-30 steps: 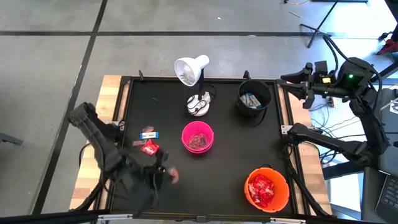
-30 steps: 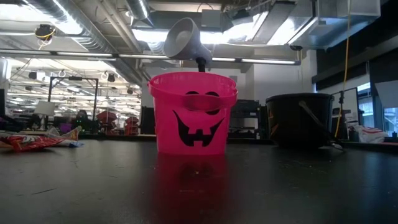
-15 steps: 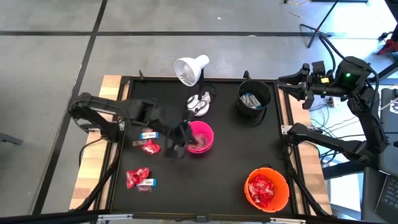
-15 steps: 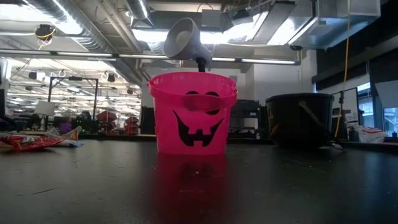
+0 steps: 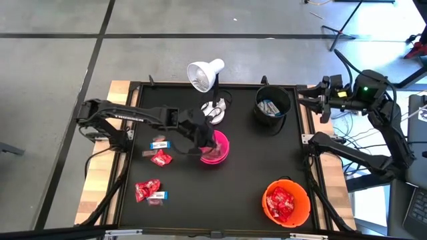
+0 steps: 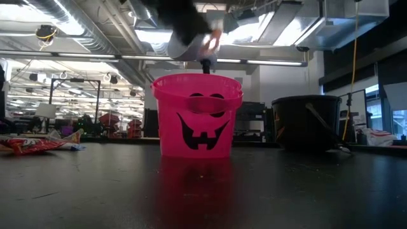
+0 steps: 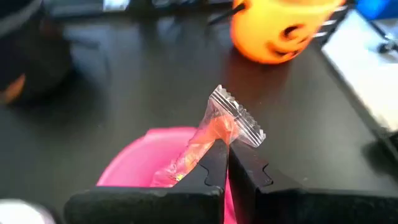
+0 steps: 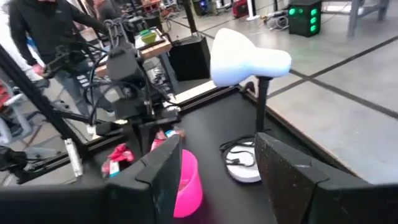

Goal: Sort candy
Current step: Put the orange candy into the pink bucket

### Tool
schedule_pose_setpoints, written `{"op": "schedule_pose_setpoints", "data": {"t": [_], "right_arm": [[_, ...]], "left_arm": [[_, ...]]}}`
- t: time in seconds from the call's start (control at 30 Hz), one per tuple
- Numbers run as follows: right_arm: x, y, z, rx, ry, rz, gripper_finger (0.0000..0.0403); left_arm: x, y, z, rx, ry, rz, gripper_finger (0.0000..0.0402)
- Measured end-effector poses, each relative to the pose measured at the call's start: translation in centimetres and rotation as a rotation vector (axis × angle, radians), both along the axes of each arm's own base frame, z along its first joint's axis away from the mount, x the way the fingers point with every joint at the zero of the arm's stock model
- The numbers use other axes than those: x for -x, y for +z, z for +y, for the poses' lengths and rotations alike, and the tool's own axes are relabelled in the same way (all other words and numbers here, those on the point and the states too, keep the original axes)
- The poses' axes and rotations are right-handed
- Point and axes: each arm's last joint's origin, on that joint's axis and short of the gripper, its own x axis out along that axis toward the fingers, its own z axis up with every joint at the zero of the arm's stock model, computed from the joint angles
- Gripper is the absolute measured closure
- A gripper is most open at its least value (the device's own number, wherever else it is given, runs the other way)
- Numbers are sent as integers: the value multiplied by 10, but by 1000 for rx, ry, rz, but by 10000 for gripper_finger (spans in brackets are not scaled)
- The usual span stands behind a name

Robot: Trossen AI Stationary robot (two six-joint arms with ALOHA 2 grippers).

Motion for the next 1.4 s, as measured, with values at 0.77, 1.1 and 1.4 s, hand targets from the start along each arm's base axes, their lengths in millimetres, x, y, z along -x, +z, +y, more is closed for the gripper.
{"op": "schedule_pose_setpoints", "data": {"t": [0.77,1.1,1.4], "right_arm": [[-88,-6,20,155,91,132,205],[-140,-18,61,260,246,153,205],[-128,-10,59,244,220,105,205]], "left_arm": [[7,-25,4,31,110,87,401],[12,-30,6,38,189,174,400],[13,-29,6,23,207,185,321]]}}
